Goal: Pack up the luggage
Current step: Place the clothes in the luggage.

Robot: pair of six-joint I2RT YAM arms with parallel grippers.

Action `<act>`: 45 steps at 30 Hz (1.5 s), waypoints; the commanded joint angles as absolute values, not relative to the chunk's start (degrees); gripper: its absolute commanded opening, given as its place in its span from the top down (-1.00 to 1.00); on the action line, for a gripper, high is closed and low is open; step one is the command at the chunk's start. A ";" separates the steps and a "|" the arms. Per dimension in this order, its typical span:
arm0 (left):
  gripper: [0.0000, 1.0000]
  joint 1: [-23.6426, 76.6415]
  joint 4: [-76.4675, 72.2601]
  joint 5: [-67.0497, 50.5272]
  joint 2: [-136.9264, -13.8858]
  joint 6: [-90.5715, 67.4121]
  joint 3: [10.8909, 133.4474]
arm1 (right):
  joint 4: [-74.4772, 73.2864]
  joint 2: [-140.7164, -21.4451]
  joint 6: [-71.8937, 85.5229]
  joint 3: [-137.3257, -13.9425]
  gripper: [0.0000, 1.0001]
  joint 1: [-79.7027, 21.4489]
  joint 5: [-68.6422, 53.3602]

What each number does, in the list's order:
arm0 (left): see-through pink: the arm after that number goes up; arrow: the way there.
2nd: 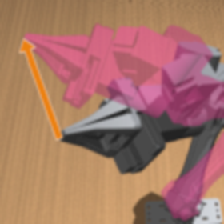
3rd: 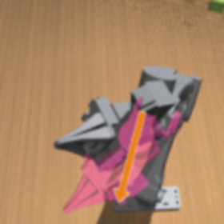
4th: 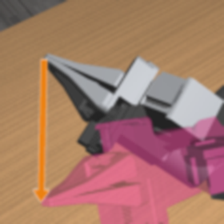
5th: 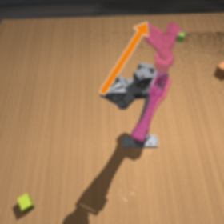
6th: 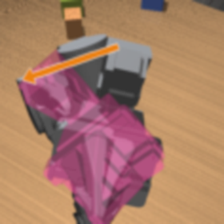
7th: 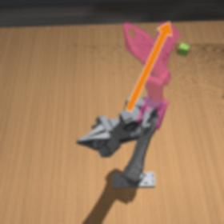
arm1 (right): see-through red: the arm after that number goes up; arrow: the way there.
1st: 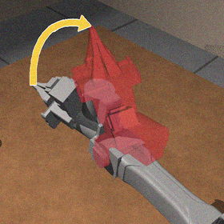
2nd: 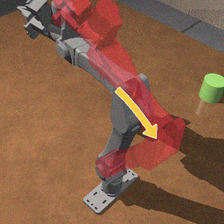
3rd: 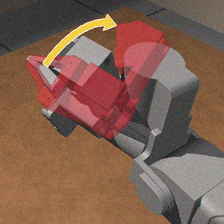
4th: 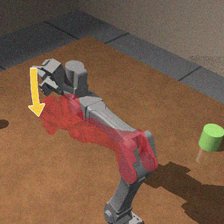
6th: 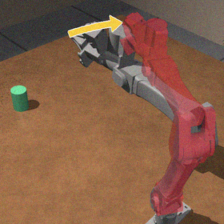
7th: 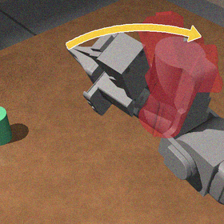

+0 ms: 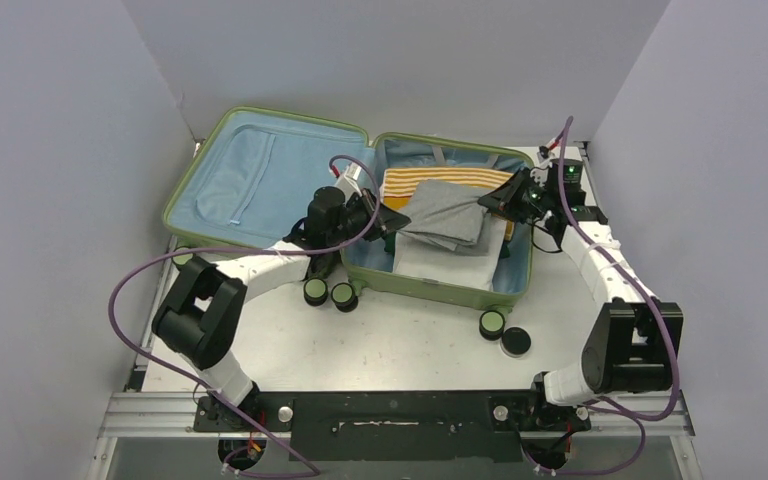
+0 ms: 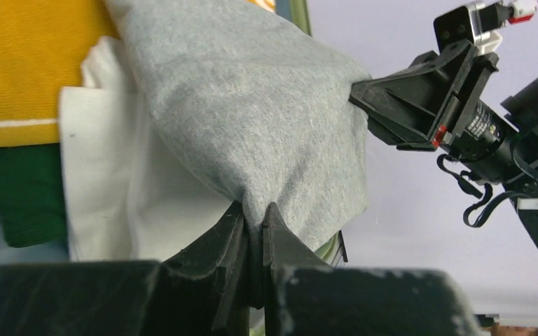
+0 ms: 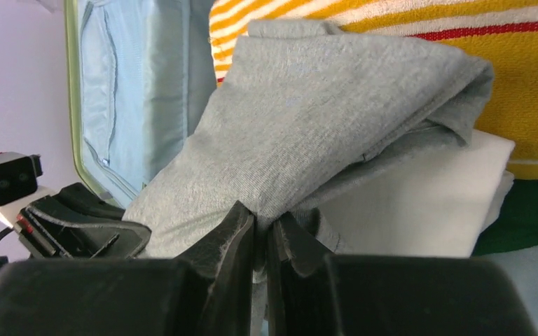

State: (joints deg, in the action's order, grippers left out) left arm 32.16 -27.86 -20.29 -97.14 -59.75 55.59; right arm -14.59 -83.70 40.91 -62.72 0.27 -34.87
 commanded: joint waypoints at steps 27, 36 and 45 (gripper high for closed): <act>-0.19 36.64 -14.31 -8.95 -89.46 -43.07 49.66 | -28.19 -71.08 33.17 -57.57 -0.55 2.24 -13.31; -0.47 35.68 -7.73 -5.76 -82.02 -36.32 53.86 | -22.86 -65.98 30.44 -58.07 -0.05 -4.69 -22.41; 0.04 38.27 -19.44 -17.41 -92.57 -40.04 58.25 | -16.79 -70.32 32.12 -46.79 0.52 -6.73 -27.59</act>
State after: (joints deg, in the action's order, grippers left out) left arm 36.75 -13.54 -13.13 -87.35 -39.53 55.37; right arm -20.21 -67.85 31.77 -51.81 -6.85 -26.04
